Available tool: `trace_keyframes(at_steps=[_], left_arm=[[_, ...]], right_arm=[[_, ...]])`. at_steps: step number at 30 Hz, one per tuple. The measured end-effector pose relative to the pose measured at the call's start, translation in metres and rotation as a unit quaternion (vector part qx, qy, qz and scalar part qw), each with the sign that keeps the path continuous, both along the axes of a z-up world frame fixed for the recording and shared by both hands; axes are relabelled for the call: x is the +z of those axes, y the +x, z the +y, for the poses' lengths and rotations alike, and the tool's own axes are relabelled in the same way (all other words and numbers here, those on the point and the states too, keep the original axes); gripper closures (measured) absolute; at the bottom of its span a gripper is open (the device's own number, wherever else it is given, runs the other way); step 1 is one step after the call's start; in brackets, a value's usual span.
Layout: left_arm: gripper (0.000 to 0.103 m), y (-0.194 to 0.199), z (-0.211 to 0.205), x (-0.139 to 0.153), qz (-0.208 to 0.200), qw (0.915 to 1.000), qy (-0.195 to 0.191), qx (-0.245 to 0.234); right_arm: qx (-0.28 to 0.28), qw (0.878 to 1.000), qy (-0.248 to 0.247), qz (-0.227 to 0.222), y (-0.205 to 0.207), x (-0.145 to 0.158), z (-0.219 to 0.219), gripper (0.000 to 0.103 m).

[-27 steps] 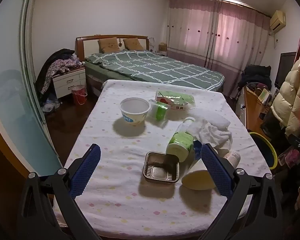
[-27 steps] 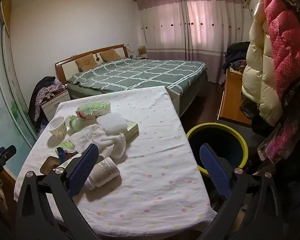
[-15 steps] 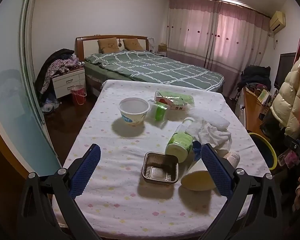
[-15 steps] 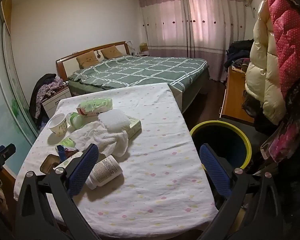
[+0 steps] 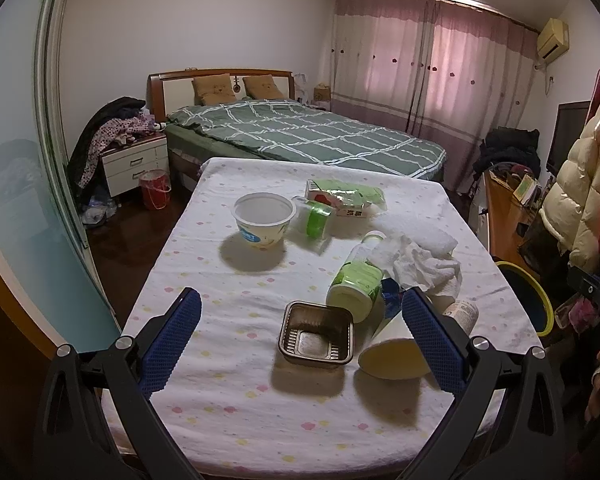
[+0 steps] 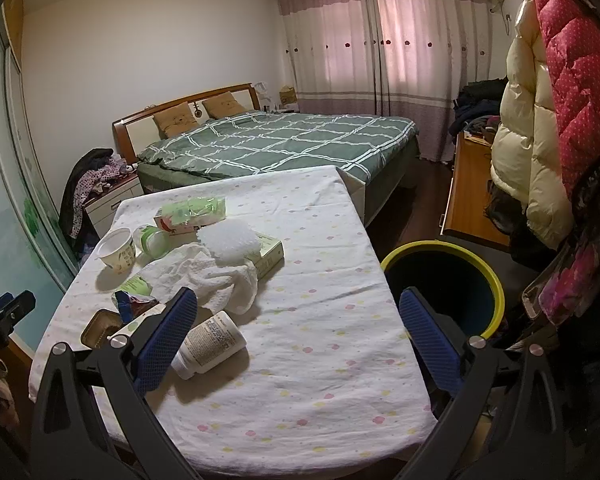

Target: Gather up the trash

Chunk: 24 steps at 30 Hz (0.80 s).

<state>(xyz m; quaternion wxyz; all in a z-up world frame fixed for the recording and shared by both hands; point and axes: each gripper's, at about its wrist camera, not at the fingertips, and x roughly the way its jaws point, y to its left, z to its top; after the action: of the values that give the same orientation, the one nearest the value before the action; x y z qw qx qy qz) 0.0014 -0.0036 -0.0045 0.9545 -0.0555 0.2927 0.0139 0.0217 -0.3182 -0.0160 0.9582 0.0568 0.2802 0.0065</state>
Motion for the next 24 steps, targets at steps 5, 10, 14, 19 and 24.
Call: trace_keyframes(at_steps=[5,10,14,19,24], left_arm=[[0.004,0.0024,-0.0029,-0.0029,0.002,1.0,0.001,0.0],[0.004,0.0026,-0.0024,-0.0033,0.004,1.0,0.0,-0.001],[0.004,0.0045,-0.0033,-0.0046,0.007,1.0,0.0,-0.004],[0.004,0.0046,-0.0042,-0.0049,0.008,1.0,0.0,-0.005],[0.004,0.0057,-0.006,-0.0059,0.009,0.9999,0.0,-0.005]], right_arm=[[0.001,1.0,0.003,0.001,0.0,-0.0006,-0.0012,0.006],[0.002,1.0,0.004,0.003,0.0007,-0.0021,-0.0008,0.006],[0.002,1.0,0.004,0.003,0.0009,-0.0028,-0.0003,0.006],[0.001,1.0,0.003,0.003,0.0015,-0.0028,0.0002,0.006],[0.002,1.0,0.003,0.004,0.0014,-0.0024,0.0002,0.006]])
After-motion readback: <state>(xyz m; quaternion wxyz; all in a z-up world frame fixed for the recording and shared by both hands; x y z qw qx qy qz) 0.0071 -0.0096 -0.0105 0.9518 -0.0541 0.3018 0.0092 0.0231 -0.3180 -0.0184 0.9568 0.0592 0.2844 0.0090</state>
